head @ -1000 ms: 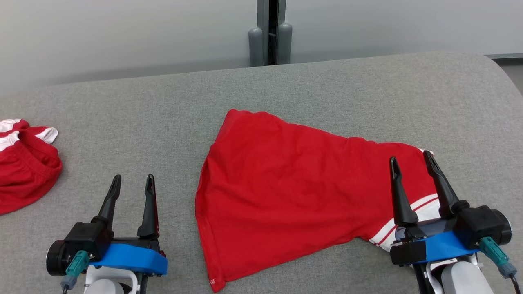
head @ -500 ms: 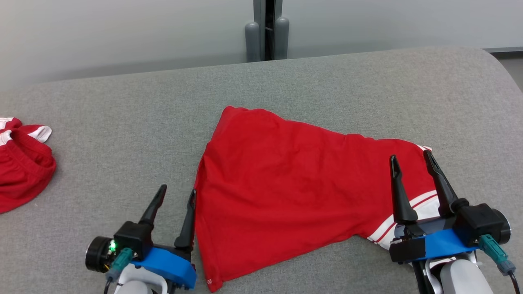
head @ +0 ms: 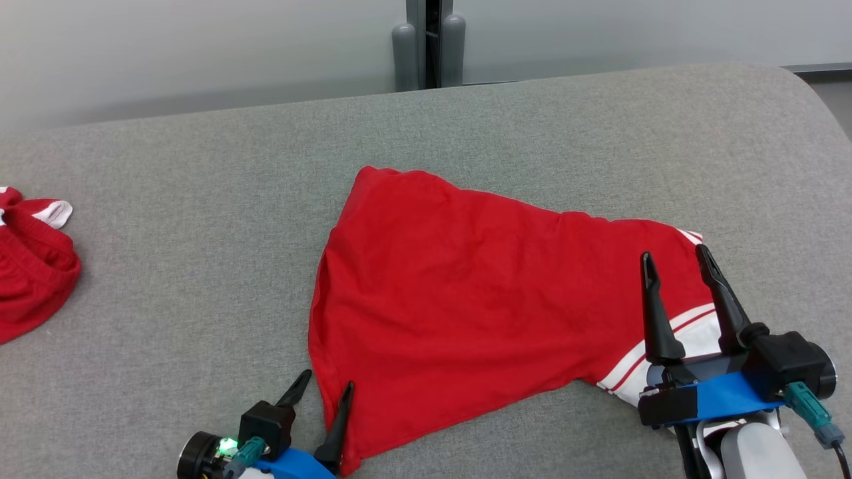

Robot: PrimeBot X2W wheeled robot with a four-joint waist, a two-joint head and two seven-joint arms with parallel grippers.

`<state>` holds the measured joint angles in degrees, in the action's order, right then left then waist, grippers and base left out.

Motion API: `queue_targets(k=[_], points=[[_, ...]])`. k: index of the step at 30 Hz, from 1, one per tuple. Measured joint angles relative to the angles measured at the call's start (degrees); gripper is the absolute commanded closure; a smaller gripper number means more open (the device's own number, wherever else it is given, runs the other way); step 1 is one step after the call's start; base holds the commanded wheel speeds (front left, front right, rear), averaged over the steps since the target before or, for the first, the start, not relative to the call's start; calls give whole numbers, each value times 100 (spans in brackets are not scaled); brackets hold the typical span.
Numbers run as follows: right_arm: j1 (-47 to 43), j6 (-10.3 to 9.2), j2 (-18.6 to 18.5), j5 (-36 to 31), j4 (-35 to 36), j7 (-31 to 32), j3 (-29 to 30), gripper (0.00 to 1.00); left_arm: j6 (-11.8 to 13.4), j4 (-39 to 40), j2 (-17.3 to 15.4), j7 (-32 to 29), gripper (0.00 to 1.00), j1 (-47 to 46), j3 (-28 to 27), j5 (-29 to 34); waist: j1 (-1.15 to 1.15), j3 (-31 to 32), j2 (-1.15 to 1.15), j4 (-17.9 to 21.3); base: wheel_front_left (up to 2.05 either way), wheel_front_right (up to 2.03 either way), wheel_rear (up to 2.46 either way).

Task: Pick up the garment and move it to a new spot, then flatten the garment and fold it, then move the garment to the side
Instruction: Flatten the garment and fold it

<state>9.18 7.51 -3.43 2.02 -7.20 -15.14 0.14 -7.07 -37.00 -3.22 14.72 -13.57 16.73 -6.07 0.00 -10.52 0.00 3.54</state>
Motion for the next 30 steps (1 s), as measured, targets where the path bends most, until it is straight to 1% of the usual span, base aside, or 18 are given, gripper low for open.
queue_targets(k=[5,6,7,12,16,27,29,30], points=[[-1,0,2,0,0,0,-2,0,-12,-76,-14,-58,0,-9,245,-98,0,-18,0,-21,0,0,0],[-1,0,2,0,-1,1,-4,0,-13,-85,-19,-80,40,-16,281,-125,0,-20,0,-28,0,0,0],[-1,0,2,0,-1,0,-12,0,-13,-92,-24,-102,100,-29,320,-163,0,-20,0,-33,0,0,0],[-1,0,-1,0,-13,0,-35,0,-23,-136,-55,-121,100,-75,452,-320,0,-8,0,-53,0,0,0],[-2,0,-12,5,-30,1,-49,0,-47,-122,-156,-108,100,-136,410,-419,0,12,0,-59,0,0,0],[-79,0,-30,45,-99,0,20,0,182,53,-692,-47,100,-386,-52,-602,0,60,0,-16,0,0,0],[-90,0,-32,47,-113,0,38,0,192,49,-758,-43,100,-398,-103,-650,0,50,0,4,0,0,0],[-94,0,-31,54,-127,0,44,0,193,21,-769,-43,57,-398,-112,-673,0,42,0,22,0,0,0]])
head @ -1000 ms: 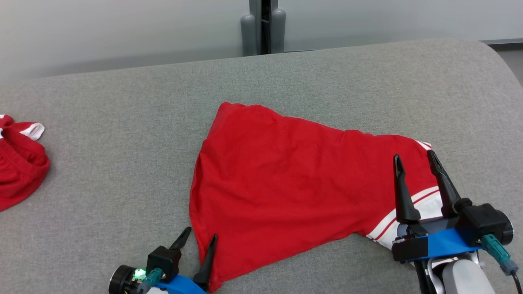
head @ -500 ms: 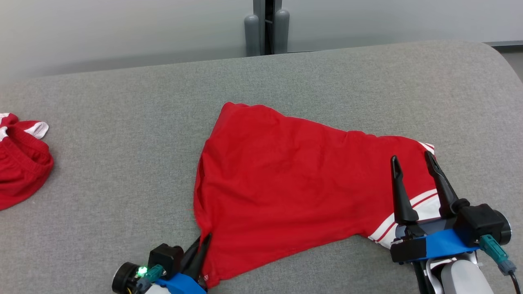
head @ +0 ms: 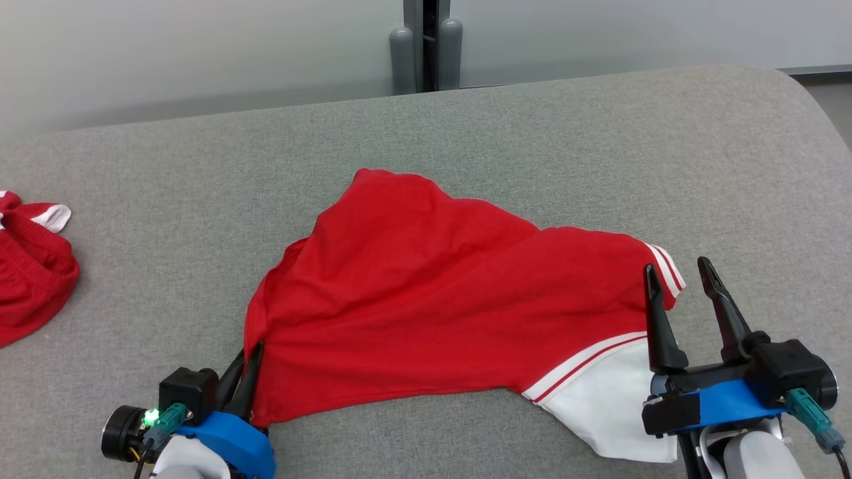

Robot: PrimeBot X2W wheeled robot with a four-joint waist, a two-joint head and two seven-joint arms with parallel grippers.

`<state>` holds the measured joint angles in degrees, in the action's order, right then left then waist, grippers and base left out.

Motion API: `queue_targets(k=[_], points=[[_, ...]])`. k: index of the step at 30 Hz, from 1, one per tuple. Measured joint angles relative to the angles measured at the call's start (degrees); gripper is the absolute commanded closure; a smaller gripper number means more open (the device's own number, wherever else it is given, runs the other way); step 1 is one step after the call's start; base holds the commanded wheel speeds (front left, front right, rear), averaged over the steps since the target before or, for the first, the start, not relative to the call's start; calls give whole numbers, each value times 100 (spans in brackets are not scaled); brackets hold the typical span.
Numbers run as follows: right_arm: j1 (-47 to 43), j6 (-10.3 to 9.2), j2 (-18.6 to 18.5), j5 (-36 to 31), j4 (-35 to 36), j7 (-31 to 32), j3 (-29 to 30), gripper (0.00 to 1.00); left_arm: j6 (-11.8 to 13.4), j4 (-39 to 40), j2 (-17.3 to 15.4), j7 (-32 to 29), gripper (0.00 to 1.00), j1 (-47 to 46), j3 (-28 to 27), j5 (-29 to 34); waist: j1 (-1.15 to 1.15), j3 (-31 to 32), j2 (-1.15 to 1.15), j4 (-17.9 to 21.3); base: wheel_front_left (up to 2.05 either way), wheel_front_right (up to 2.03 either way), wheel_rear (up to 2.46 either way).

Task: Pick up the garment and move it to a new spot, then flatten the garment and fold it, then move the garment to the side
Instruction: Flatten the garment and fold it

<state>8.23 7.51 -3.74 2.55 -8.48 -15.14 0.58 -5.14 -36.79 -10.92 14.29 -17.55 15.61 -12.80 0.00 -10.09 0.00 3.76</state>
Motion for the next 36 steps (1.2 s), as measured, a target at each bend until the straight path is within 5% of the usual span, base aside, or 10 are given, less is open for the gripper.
queue_targets(k=[1,7,18,36], points=[[-1,0,0,5,-7,0,2,0,13,7,1,1,0,0,-1,-16,0,-1,0,8,0,0,0],[-7,0,3,8,-35,0,52,0,153,304,80,54,0,13,-109,-34,0,56,0,5,0,0,0],[-44,0,-3,-3,1,0,119,0,445,2025,260,77,0,389,-962,168,0,352,0,-66,0,0,0],[-622,0,5,7,38,0,367,0,245,2396,555,77,0,1105,-1624,555,0,668,0,-124,0,0,0]])
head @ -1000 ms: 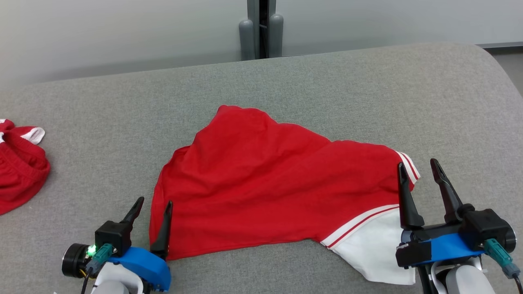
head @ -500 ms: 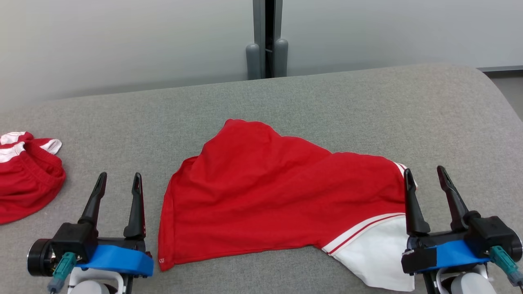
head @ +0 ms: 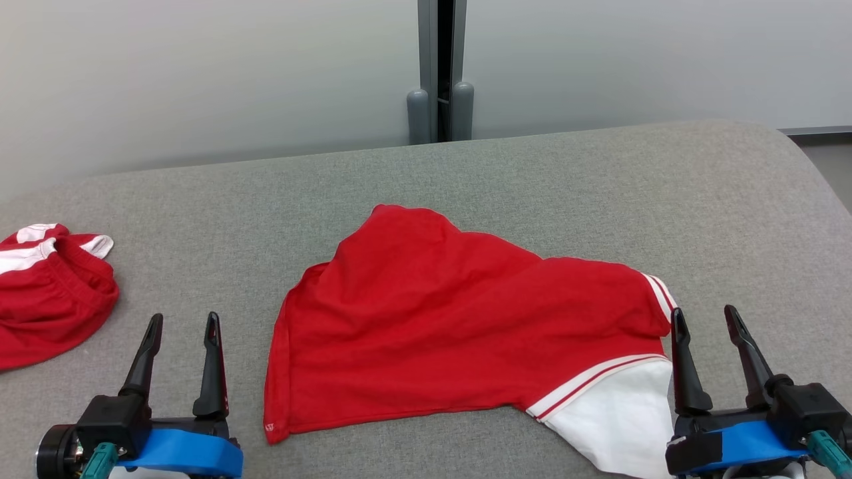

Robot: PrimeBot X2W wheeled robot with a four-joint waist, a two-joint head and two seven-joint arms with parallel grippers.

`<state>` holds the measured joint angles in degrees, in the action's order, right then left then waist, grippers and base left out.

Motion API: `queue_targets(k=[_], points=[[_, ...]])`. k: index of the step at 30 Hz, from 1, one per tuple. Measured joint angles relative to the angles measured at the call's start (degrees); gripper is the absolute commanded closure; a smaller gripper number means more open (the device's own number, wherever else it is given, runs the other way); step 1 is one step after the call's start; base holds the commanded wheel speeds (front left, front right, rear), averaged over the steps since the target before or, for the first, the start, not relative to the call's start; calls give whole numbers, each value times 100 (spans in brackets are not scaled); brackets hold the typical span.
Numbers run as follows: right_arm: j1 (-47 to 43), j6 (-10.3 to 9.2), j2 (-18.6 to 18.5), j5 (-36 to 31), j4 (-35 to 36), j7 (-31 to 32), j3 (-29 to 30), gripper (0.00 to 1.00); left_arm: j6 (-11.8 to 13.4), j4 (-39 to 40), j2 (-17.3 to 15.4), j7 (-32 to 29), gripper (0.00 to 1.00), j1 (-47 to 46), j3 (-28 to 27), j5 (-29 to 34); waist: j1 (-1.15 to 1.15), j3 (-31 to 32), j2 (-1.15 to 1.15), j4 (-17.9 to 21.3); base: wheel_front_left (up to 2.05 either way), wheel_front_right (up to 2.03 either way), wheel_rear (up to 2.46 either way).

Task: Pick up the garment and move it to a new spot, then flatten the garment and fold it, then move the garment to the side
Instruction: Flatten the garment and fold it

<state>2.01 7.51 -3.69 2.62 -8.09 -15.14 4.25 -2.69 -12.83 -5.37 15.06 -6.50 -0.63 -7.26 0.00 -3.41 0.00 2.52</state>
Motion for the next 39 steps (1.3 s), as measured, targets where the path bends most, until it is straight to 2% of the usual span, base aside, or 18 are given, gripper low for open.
queue_targets(k=[5,10,18,38,39], points=[[2,0,2,-1,-44,0,-21,0,-89,-36,54,0,0,-1,-31,73,0,16,0,-8,0,0,0],[-110,0,-3,-16,-322,0,-36,0,-209,-296,136,-1,0,9,169,78,0,32,0,-37,0,0,0],[-560,0,-54,-14,-1036,0,38,0,-352,-1136,226,-1,0,226,636,79,0,-179,0,18,0,0,0],[-546,-12,-56,363,-2229,-36,-571,0,-436,-2134,232,-1,0,-33,777,125,0,-431,0,81,0,0,0],[-534,-12,-63,388,-2259,-52,-589,11,-437,-2169,232,0,0,-54,789,124,0,-428,0,81,0,0,0]])
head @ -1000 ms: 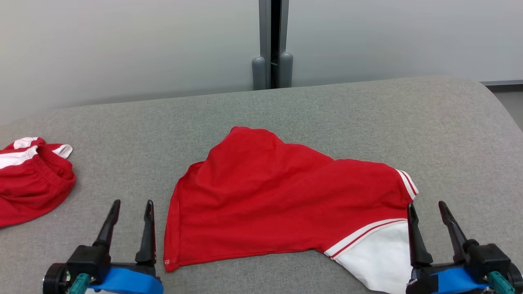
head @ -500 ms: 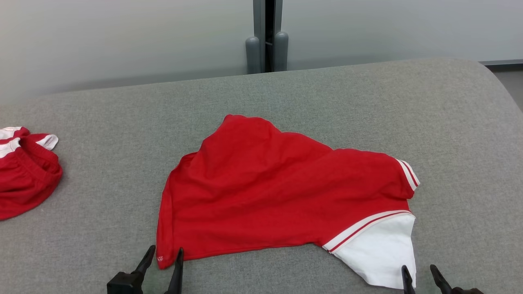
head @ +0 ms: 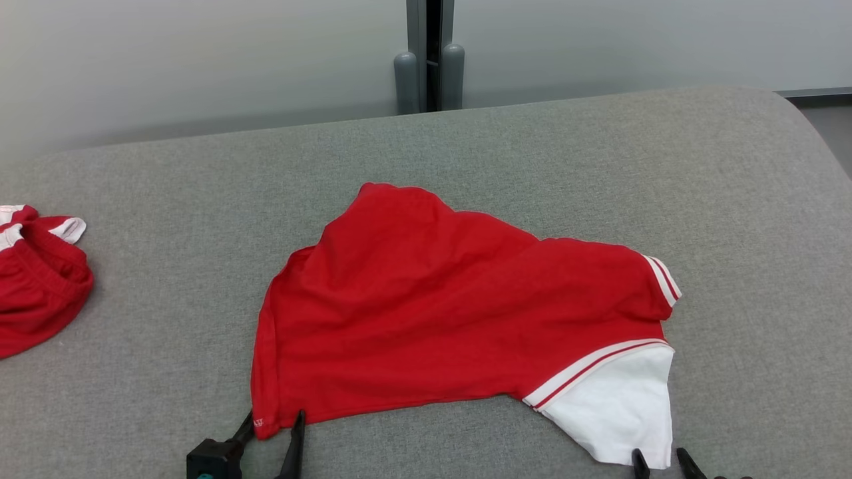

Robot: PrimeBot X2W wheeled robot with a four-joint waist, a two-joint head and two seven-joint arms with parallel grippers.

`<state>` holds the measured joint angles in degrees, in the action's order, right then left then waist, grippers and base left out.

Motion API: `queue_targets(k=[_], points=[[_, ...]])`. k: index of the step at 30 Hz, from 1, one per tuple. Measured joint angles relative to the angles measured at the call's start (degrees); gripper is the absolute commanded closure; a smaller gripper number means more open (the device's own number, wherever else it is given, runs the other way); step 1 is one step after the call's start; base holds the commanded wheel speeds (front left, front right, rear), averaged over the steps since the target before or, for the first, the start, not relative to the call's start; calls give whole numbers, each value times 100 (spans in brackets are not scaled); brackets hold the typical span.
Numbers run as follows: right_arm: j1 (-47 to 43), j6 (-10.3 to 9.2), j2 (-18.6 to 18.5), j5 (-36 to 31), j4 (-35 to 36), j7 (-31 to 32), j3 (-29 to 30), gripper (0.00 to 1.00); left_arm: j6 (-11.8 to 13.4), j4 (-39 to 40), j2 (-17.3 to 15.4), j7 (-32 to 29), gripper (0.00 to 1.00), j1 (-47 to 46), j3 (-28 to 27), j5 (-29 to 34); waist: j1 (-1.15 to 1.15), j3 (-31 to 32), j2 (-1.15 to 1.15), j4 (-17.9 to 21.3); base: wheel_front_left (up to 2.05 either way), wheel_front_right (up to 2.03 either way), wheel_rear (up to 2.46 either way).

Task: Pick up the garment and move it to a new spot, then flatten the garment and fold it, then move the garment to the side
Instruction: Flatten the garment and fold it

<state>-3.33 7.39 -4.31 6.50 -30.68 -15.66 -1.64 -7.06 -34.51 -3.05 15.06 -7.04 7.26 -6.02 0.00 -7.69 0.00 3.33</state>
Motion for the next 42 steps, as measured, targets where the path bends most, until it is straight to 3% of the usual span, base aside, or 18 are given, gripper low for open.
queue_targets(k=[1,2,3,11,17,23,32,42], points=[[25,0,-7,48,-46,-4,-31,59,-1,-65,0,-1,25,-22,10,-10,0,4,0,0,0,0,0],[53,-1,-13,92,-91,-9,-59,87,-2,-138,1,0,86,-50,21,-26,0,8,0,1,0,0,0],[72,-2,-19,121,-118,-9,-83,100,-9,-201,0,3,100,-80,32,-32,0,12,0,3,0,0,0],[126,11,-16,223,3,35,-257,100,-15,-261,8,10,100,-168,54,-74,0,40,0,27,0,0,0],[280,11,-81,203,659,52,-225,100,-18,21,9,10,100,-326,62,-160,1,34,0,39,0,0,0],[999,11,-346,112,1178,52,-301,100,-24,323,-115,9,100,-1046,202,-135,1,-89,0,80,0,0,0],[3116,11,-710,69,1239,52,-532,100,-25,322,-638,9,100,-2994,474,-144,1,-516,0,190,0,0,0],[6186,11,-829,-142,620,52,-697,100,-26,-67,-1244,9,100,-5577,700,-142,2,-1189,0,414,0,0,0]])
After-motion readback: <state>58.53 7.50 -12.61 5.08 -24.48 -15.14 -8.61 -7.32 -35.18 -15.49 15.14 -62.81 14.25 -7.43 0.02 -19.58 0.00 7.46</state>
